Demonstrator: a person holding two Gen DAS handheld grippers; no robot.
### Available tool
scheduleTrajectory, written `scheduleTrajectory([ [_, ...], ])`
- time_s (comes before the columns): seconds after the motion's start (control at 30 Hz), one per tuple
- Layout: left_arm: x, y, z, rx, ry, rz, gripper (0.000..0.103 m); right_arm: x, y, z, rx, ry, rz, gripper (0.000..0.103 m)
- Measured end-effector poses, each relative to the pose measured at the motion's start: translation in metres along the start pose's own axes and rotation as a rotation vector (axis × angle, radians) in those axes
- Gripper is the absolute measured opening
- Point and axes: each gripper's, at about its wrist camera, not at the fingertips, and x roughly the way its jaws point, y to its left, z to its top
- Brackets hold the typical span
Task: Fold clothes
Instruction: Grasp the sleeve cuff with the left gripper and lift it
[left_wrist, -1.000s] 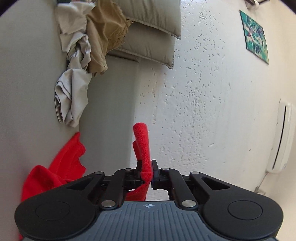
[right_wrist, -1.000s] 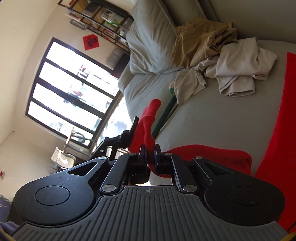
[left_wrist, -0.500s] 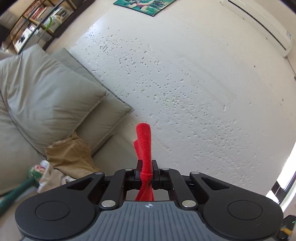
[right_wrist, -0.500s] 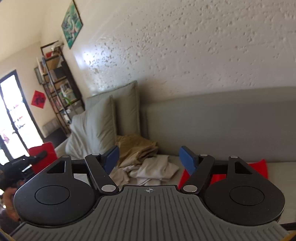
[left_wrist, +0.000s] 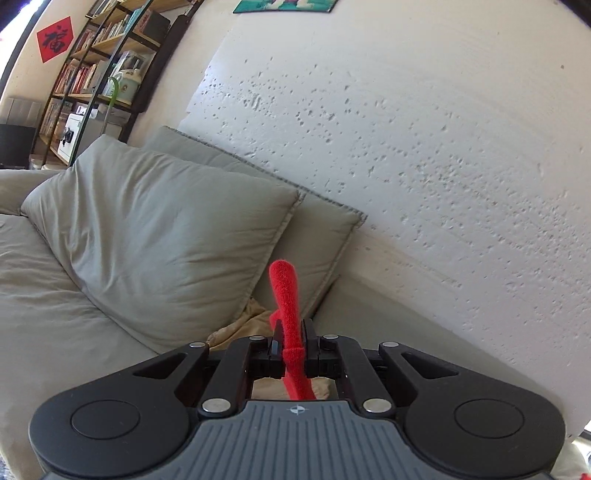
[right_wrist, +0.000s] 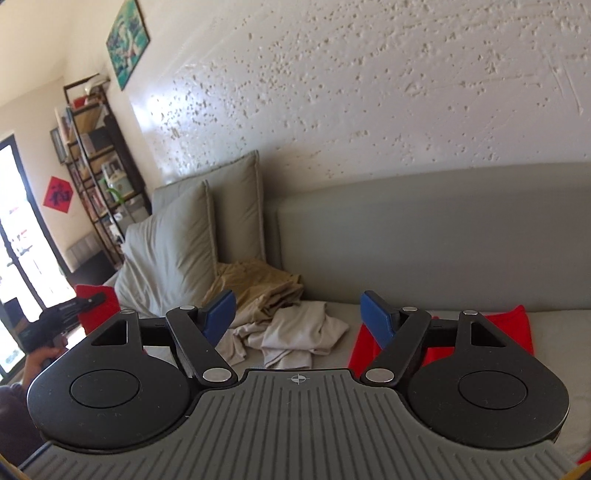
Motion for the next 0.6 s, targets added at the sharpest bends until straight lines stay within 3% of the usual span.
scheduleTrajectory([
  [0.1, 0.036, 0.012, -0.01, 0.031, 0.062, 0.048, 0.004, 0.018, 0.002, -0.011, -0.015, 0.027, -0.004, 0.076],
  [0.17, 0.054, 0.025, -0.025, 0.0, 0.096, 0.038, 0.004, 0.028, 0.001, -0.018, -0.027, 0.047, -0.012, 0.076],
  [0.27, 0.069, 0.05, -0.045, -0.111, 0.109, -0.005, 0.004, 0.042, -0.004, -0.029, -0.04, 0.079, -0.026, 0.076],
  [0.4, 0.076, 0.087, -0.064, -0.323, 0.047, -0.121, 0.004, 0.057, -0.011, -0.041, -0.05, 0.109, -0.047, 0.076],
  [0.5, 0.086, 0.115, -0.087, -0.483, 0.028, -0.135, 0.004, 0.067, -0.018, -0.05, -0.031, 0.129, -0.052, 0.076],
  [0.57, 0.099, 0.129, -0.105, -0.542, 0.071, -0.09, 0.005, 0.075, -0.023, -0.056, -0.008, 0.154, -0.052, 0.076],
  [0.6, 0.104, 0.135, -0.114, -0.577, 0.096, -0.069, 0.012, 0.078, -0.025, -0.059, 0.003, 0.166, -0.052, 0.076],
])
